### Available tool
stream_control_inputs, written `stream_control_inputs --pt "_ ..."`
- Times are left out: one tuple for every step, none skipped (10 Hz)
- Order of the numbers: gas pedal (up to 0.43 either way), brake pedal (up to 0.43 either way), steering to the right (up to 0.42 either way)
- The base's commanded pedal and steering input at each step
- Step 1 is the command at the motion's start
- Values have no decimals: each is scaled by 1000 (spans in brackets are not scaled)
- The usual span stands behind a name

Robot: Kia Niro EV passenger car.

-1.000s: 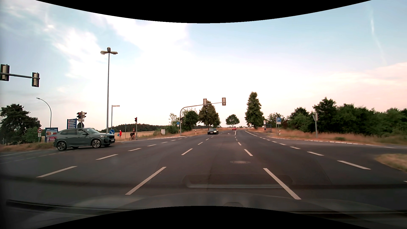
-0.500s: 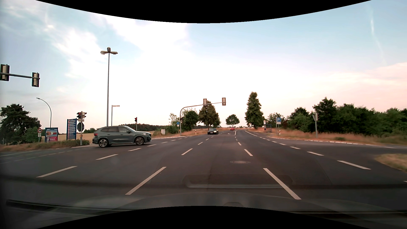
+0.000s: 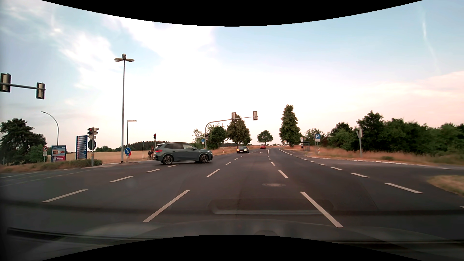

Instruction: Follow the waypoints while adhering to traffic rules and regulations

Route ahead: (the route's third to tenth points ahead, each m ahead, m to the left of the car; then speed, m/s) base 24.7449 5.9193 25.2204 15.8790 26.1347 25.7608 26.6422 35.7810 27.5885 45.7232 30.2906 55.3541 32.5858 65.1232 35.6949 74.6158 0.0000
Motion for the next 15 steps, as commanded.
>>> stream_control_inputs --pt "0 311 -2" --pt "0 311 -2" --pt "0 311 -1" --pt "0 311 -1" --pt "0 311 -1" --pt "0 311 -1" --pt "0 311 -1" --pt "0 311 -1" --pt "0 311 -2" --pt "0 311 -1" --pt "0 311 -1" --pt "0 311 -1" --pt "0 311 -1" --pt "0 311 -1" --pt "0 311 -1"
